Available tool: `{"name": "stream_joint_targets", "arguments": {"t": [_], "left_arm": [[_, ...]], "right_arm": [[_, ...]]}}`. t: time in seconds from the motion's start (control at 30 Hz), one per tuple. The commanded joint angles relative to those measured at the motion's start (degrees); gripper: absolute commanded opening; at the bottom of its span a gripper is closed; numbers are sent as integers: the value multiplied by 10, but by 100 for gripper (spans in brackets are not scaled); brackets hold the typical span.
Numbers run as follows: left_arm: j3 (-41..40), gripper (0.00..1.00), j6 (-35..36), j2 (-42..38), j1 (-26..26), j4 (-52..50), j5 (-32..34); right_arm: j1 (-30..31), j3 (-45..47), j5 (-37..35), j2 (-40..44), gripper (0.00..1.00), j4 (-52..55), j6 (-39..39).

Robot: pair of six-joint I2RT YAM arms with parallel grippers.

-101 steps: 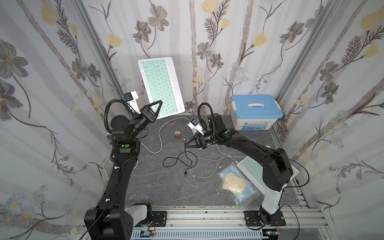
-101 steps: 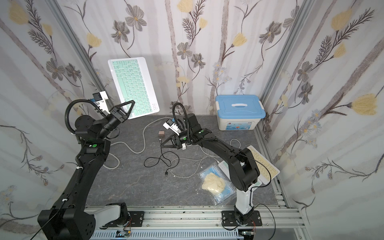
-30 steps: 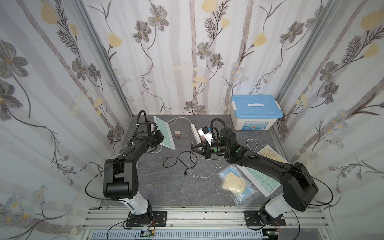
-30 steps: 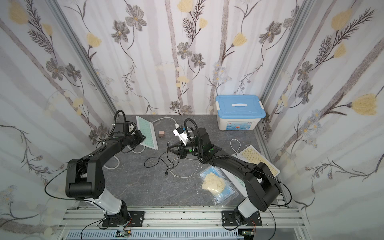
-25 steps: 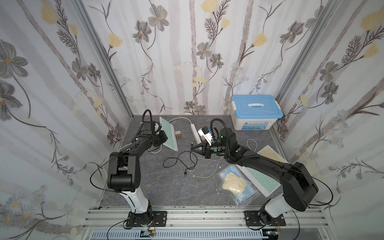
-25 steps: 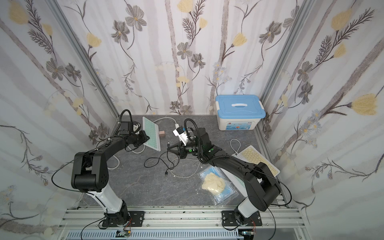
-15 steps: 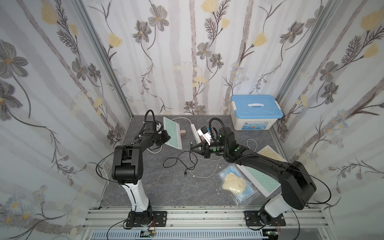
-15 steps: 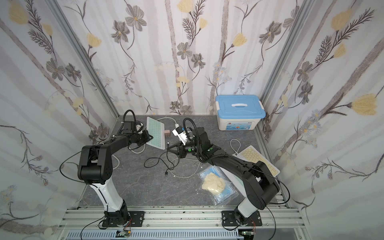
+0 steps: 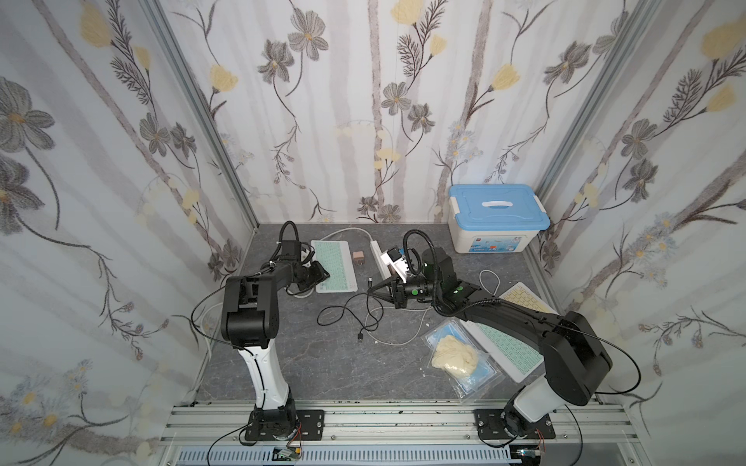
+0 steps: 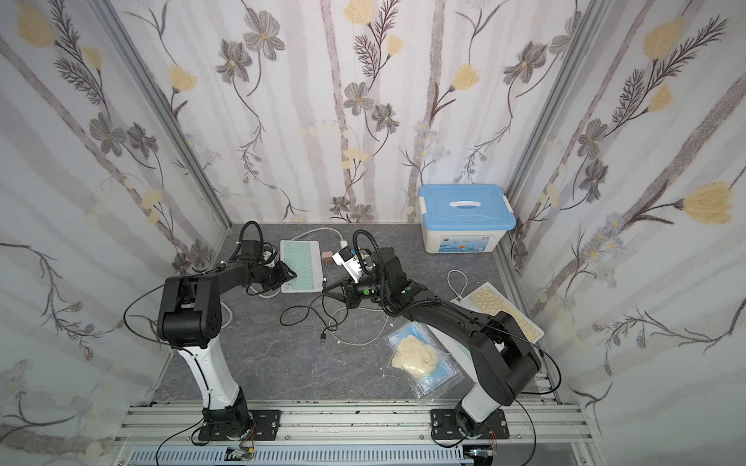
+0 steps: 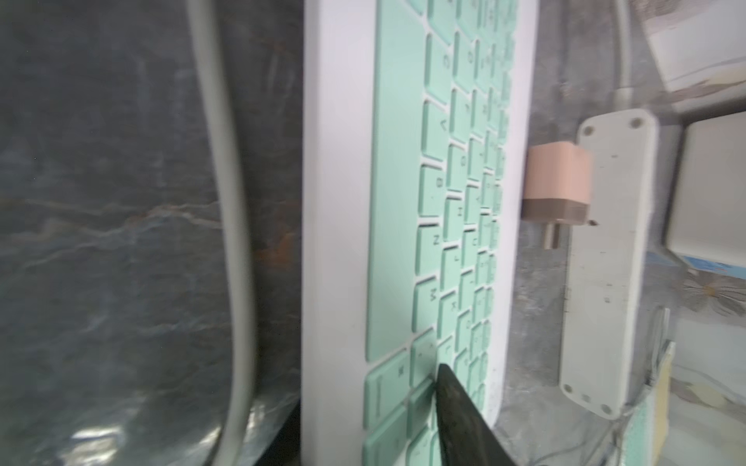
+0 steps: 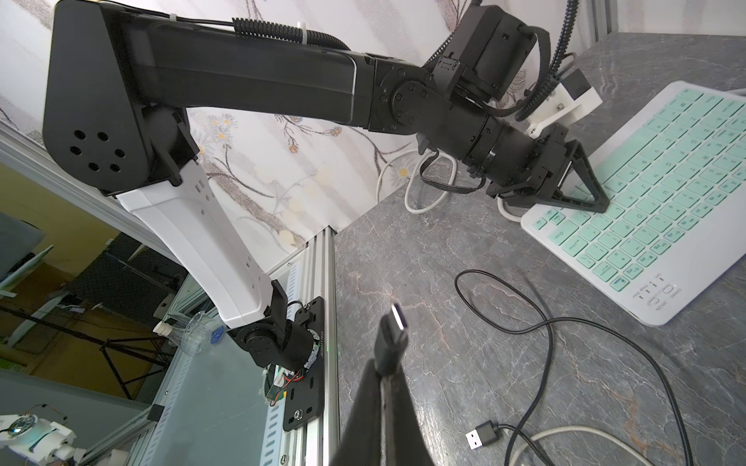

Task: Unplug the wireless keyboard
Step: Place the keyboard at the center of the board.

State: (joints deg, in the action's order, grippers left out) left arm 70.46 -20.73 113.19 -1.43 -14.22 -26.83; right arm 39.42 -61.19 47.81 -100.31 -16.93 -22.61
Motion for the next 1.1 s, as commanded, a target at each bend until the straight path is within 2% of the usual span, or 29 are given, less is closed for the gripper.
{"name": "stream_joint_targets", "arguments": {"t": [0.0,0.2,0.63,0.9,1.07], "left_arm": [[11,53,30,1,-3,-53,15],[26,64,37,-1,-13,-63,18],[74,66,56,16,-30,-102,79],[96,65,54,46,-44,-100,78],[86,65,55,2,-46,-94,75]], "right_arm": [[2,-8,5,-4,0,-5,4],[2,-13,7,-3,0,-3,3],[3,-17,8,-4,0,3,4],[3,-14,4,-5,0,5,2],[3,-11,-10,-2,0,8,-4]]}}
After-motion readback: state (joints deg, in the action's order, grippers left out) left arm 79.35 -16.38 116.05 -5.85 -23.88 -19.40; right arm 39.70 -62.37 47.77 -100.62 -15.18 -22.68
